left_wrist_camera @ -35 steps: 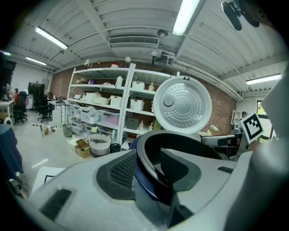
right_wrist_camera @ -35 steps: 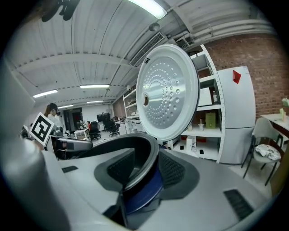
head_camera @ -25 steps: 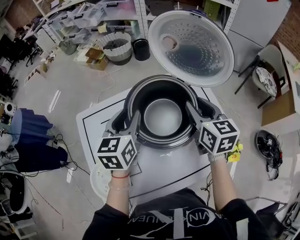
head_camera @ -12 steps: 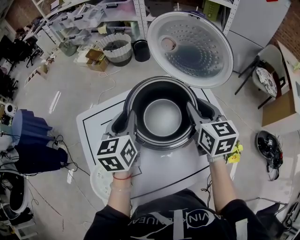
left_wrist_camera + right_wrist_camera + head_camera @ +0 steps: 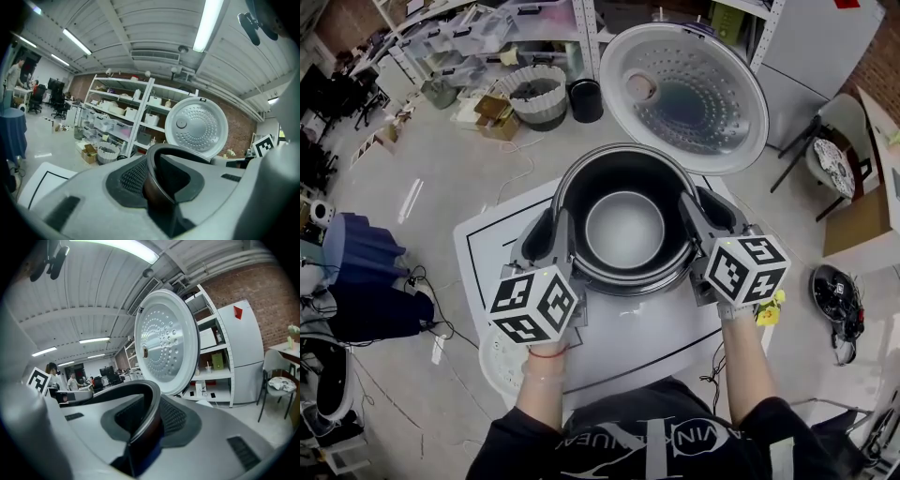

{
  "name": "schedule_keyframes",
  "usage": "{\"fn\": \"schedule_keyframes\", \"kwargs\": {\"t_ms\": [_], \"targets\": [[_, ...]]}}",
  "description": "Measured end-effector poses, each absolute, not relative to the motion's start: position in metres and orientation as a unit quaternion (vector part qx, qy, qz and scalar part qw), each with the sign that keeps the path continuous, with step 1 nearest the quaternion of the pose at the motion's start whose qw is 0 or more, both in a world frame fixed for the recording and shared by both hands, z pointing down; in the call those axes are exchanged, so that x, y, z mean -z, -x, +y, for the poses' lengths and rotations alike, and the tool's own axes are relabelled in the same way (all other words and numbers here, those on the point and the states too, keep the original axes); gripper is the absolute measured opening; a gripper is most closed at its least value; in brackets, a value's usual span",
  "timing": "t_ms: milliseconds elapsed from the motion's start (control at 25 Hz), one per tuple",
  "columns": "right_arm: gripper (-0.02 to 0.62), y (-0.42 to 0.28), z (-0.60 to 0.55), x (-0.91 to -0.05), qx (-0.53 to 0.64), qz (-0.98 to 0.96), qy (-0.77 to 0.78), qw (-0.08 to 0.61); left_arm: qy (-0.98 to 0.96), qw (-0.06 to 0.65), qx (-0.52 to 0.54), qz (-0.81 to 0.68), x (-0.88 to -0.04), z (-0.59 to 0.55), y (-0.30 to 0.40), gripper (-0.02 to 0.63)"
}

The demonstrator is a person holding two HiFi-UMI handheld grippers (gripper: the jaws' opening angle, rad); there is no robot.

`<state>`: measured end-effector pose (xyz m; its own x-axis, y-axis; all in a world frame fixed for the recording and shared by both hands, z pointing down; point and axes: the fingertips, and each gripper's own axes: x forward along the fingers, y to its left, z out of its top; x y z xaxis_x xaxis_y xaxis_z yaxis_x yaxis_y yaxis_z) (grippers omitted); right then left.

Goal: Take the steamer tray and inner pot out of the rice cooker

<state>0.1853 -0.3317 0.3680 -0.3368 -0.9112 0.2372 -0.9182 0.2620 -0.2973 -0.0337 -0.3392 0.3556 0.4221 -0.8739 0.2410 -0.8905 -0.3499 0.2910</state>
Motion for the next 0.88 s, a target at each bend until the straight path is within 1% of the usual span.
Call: {"fn": "schedule_keyframes", "kwargs": {"t_ms": [160,520,880], "targets": [[0.101,-0.183,-0.327,-0.354,-0.181,-0.797,-0.576,0.001,-0.822,0.179,-0.015,-0.54,-0.341,-0.335,0.036,0.074],[0.081,-0.185,-0.319,-0.304,-0.129,-0.812,-0.568,-0.048,-0.819,0.146,0.032,-0.553,-0.3,-0.321,0.037,0.071],[0.08,-0.179,-0.3,-0.253,-0.093,-0.831,-0.541,-0.093,-0.811,0.112,0.085,-0.567,-0.25,-0.294,0.043,0.071]]}}
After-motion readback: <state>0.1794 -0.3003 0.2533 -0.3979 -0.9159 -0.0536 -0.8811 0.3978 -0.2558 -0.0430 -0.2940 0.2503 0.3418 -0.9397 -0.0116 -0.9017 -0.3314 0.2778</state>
